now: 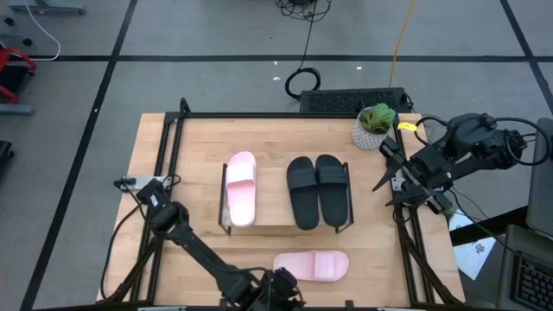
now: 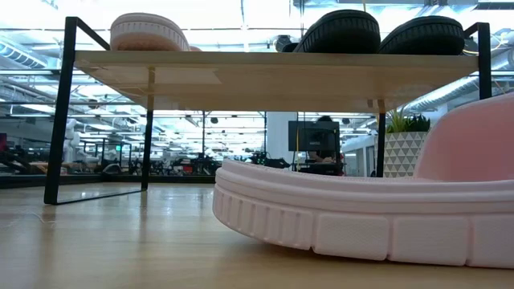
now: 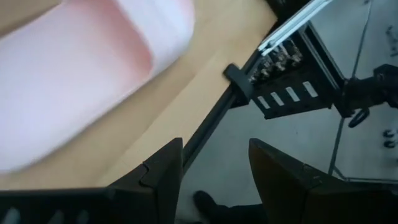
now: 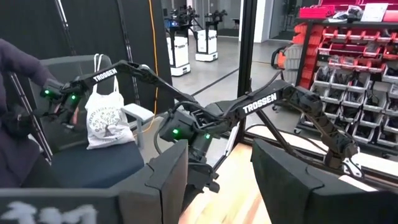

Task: Pick and place slides into the shelf
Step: Put the pink slipper on the shelf

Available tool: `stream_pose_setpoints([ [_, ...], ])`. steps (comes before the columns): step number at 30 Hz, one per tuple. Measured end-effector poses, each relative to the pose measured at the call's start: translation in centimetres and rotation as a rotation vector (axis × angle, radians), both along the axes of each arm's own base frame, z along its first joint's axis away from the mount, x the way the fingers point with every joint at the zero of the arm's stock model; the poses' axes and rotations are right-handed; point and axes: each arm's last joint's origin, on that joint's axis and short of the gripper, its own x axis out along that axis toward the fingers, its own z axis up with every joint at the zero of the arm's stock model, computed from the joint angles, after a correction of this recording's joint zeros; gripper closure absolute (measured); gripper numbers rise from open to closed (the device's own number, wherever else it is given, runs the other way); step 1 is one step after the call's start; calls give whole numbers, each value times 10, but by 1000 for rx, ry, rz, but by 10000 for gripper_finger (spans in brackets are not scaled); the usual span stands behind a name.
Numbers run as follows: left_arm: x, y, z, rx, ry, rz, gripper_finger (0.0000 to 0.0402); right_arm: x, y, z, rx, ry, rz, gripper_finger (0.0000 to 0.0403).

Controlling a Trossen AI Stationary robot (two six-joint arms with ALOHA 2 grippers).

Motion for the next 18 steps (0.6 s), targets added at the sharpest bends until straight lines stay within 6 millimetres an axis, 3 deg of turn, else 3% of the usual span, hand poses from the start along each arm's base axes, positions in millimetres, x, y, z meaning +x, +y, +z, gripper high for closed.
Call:
stream_pose_setpoints([
  [6,-16,-19,-1,-31,-35,72,220,0,0,0,-2,-1,0,232],
  [11,-24,-34,-8,-77,-186,291,220,0,0,0,1,6,1,232],
  [14,-14,-36,-18,-105,-291,393,220,-1,0,-2,-15,11,4,232],
  [18,15,-22,-27,-104,-394,428,220,-3,-1,-2,-29,11,6,232],
])
